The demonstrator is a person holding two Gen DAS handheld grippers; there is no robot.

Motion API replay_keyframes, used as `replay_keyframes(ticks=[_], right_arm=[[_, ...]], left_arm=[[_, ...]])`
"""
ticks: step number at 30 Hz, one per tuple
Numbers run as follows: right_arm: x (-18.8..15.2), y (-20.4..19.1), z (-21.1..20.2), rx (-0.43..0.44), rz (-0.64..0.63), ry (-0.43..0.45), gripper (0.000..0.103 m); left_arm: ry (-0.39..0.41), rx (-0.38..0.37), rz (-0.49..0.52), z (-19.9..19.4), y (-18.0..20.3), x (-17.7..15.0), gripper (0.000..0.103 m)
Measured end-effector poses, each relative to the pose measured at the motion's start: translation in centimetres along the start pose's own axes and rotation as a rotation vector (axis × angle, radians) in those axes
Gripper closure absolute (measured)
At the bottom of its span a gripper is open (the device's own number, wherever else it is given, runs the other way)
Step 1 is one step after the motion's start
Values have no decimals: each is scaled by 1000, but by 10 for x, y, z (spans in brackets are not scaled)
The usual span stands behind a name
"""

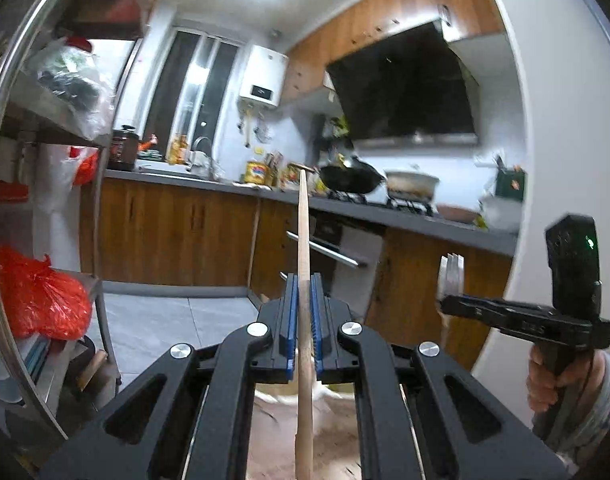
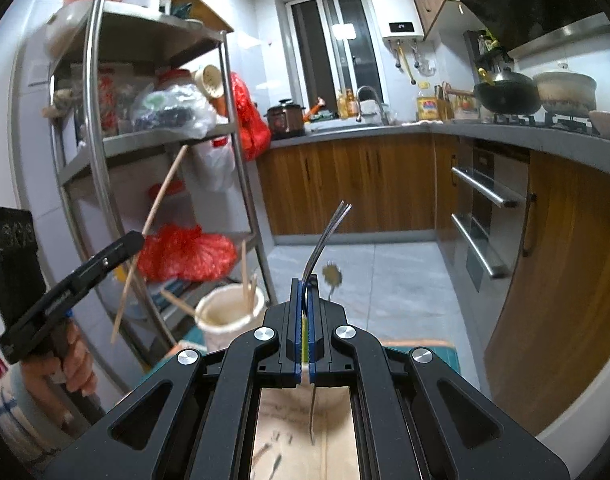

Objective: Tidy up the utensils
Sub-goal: 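Carry the chopstick over the larger cup while the right tool carries the fork over the smaller cup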

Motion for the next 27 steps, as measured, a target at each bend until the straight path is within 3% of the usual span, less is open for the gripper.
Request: replay_keyframes(ticks=[5,14,27], right_arm=[[14,0,13,-1,3,26,100],[30,1,44,5,44,70,100],[12,14,80,-19,95,55,100]], left_arm=[[25,-11,-99,25,-39,5,97],[16,-51,-268,80,-82,-16,97],[-4,-101,-296,114,-78,-39,97]])
Point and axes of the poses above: each gripper's, at about its wrist camera, not at the fingertips, and z roughly the way its jaws point, y to its right, x to its top, the point moved 2 cm from there along z, roughly the way its jaws point, and after that the axes turned 5 degrees about y, right-handed, at the moved point
